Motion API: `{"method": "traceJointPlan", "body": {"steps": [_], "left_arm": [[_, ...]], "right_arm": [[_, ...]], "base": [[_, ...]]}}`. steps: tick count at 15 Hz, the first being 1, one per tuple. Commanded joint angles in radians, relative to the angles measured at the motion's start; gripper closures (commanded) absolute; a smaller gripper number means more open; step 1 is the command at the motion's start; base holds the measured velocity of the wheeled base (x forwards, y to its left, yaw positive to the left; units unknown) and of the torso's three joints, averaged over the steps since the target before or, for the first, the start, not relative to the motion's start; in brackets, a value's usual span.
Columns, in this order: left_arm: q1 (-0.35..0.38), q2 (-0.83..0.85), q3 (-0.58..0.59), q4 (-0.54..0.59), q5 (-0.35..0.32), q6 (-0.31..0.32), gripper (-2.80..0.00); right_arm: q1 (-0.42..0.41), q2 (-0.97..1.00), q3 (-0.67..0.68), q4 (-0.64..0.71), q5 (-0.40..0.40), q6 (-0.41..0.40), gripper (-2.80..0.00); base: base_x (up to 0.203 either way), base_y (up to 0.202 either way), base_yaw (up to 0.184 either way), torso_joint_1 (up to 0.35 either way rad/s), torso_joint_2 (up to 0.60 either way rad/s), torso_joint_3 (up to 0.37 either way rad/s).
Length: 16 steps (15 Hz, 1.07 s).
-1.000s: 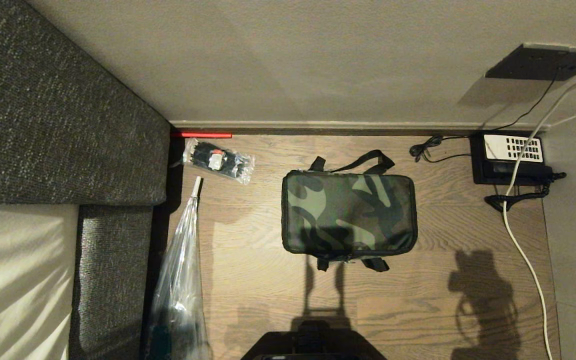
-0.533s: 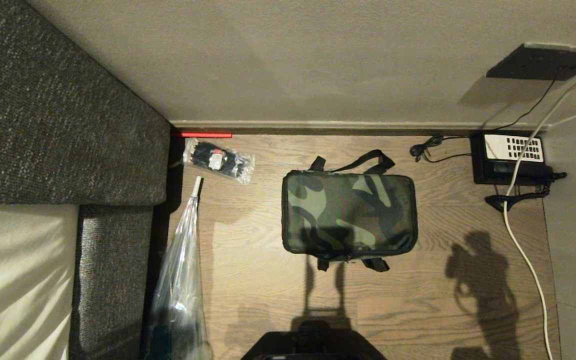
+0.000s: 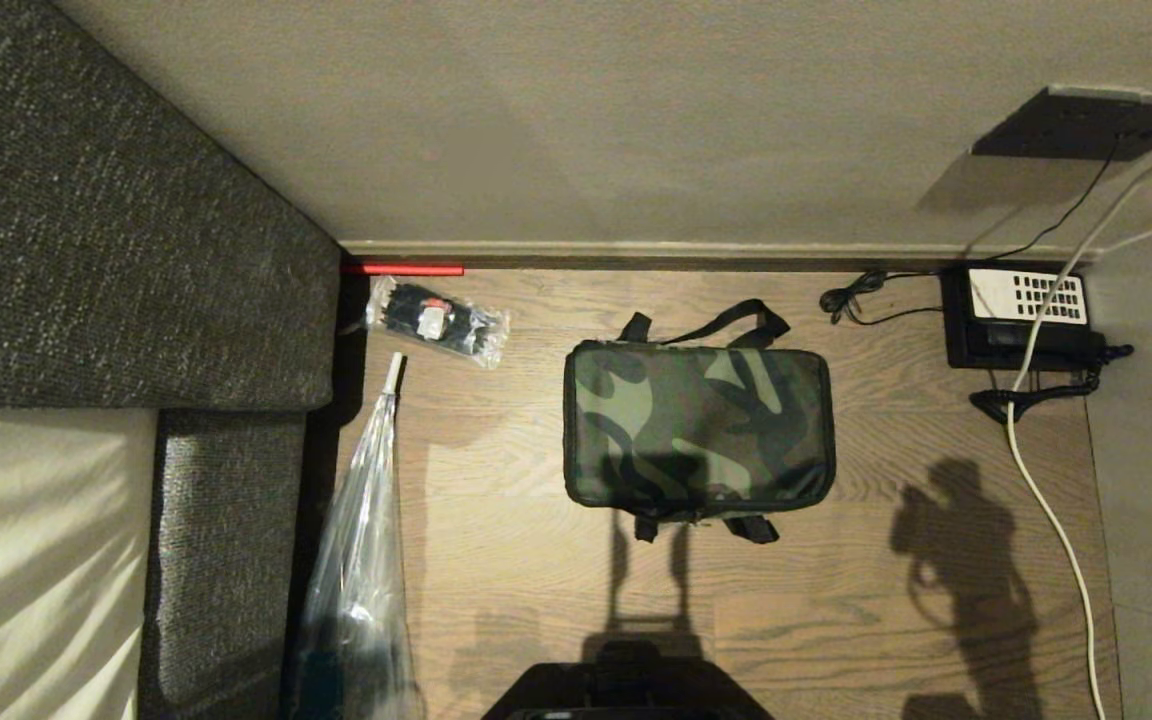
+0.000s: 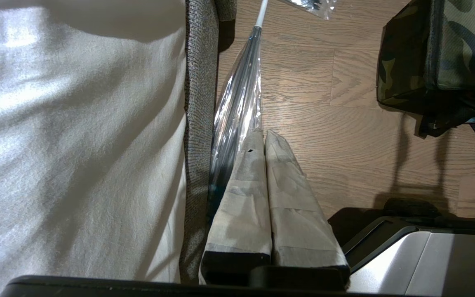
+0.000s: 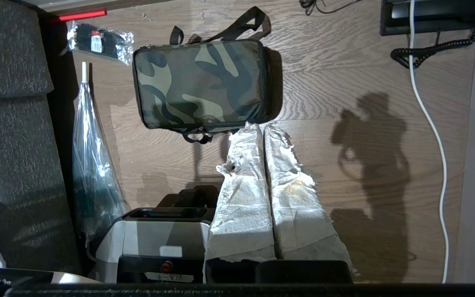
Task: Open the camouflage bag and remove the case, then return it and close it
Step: Open the top of the storage box
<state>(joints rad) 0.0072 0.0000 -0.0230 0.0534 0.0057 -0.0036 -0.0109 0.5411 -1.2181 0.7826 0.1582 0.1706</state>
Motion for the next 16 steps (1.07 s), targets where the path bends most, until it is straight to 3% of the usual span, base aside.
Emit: {"method": "traceJointPlan", "body": {"steps": [1, 16], "left_arm": [[0.000, 0.000, 0.000, 0.000, 0.000, -0.001, 0.00], [0.000, 0.000, 0.000, 0.000, 0.000, -0.001, 0.00]], "right_arm": [[0.000, -0.003, 0.000, 0.004, 0.001, 0.001, 0.00], [0.000, -0.003, 0.000, 0.004, 0.001, 0.001, 0.00]], "base": [[0.000, 0.000, 0.000, 0.000, 0.00, 0.000], [0.000, 0.000, 0.000, 0.000, 0.00, 0.000]]}}
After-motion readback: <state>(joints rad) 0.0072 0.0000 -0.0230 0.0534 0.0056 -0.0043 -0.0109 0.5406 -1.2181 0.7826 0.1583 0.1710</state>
